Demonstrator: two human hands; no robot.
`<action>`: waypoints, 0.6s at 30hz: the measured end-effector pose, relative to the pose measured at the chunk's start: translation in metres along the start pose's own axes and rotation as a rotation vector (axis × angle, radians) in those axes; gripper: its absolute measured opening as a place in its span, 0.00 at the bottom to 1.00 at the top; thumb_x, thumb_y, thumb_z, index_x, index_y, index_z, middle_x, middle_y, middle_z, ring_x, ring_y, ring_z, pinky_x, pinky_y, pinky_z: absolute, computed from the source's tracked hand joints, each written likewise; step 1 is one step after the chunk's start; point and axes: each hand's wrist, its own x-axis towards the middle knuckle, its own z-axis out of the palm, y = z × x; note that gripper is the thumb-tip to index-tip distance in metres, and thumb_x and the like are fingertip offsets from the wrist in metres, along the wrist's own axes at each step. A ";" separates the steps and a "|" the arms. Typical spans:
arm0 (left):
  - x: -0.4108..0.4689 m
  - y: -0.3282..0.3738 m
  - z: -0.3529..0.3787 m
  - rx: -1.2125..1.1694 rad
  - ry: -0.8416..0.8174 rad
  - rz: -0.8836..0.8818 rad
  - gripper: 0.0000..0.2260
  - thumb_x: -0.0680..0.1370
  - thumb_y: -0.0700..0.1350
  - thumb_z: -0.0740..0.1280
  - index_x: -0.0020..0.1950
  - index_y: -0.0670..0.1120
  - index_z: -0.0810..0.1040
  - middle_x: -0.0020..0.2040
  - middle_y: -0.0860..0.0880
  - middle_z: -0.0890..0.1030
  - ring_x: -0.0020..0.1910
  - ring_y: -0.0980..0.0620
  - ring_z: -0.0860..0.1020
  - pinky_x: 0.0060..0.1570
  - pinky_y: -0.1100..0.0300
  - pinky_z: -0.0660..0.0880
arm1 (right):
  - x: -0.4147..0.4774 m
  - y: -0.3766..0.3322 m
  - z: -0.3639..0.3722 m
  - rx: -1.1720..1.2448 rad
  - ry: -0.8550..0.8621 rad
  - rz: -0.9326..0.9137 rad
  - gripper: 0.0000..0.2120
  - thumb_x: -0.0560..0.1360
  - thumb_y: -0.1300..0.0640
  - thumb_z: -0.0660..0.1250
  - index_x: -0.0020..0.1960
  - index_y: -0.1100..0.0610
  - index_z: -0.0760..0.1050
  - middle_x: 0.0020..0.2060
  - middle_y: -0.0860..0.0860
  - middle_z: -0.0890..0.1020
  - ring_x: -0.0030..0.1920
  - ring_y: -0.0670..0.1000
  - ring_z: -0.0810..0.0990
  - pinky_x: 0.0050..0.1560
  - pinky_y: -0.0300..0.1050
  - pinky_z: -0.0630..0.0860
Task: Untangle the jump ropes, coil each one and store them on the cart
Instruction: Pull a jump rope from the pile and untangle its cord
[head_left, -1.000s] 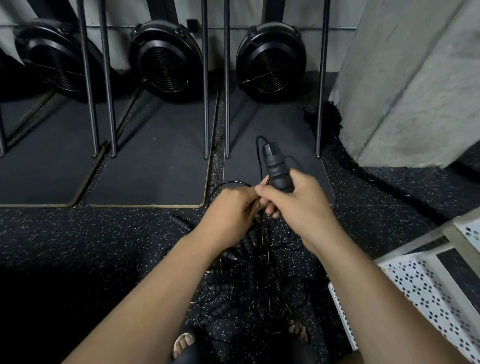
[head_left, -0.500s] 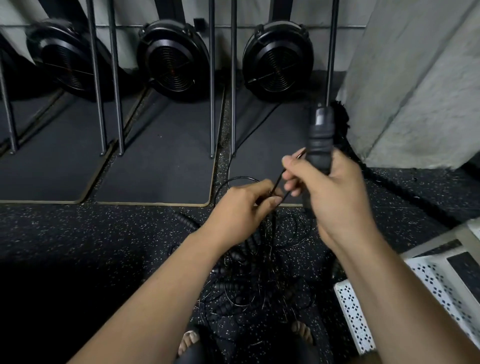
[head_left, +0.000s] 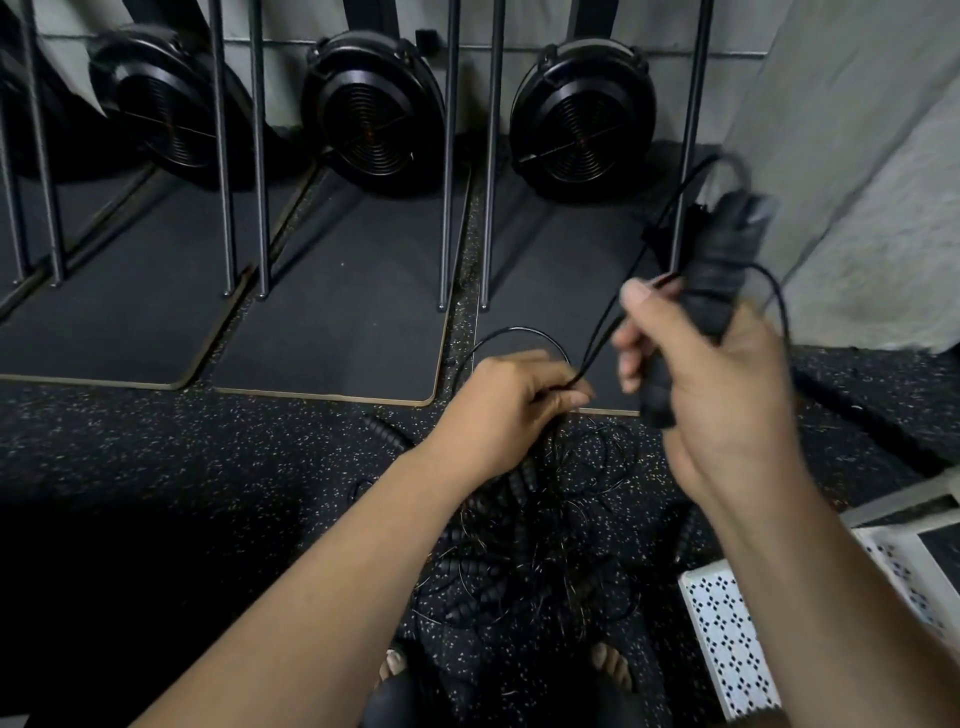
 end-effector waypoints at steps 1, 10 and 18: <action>-0.001 0.000 0.000 0.001 -0.016 0.008 0.03 0.81 0.48 0.74 0.52 0.51 0.87 0.43 0.52 0.81 0.44 0.54 0.81 0.47 0.56 0.77 | -0.001 0.008 0.003 -0.059 -0.015 0.045 0.04 0.79 0.59 0.76 0.48 0.56 0.80 0.33 0.52 0.83 0.30 0.50 0.77 0.29 0.43 0.72; -0.004 0.016 -0.007 -0.092 0.057 -0.103 0.14 0.79 0.50 0.77 0.62 0.51 0.80 0.46 0.56 0.84 0.46 0.59 0.82 0.47 0.68 0.75 | 0.009 0.032 -0.010 -0.314 -0.081 0.227 0.03 0.79 0.62 0.74 0.47 0.60 0.81 0.33 0.55 0.86 0.31 0.51 0.80 0.31 0.45 0.74; -0.008 0.001 -0.008 0.063 -0.154 -0.190 0.11 0.78 0.55 0.77 0.46 0.52 0.79 0.42 0.55 0.81 0.42 0.59 0.79 0.42 0.59 0.74 | 0.016 0.015 -0.022 -0.186 0.038 0.135 0.03 0.80 0.61 0.74 0.49 0.57 0.81 0.35 0.53 0.86 0.32 0.49 0.82 0.32 0.40 0.75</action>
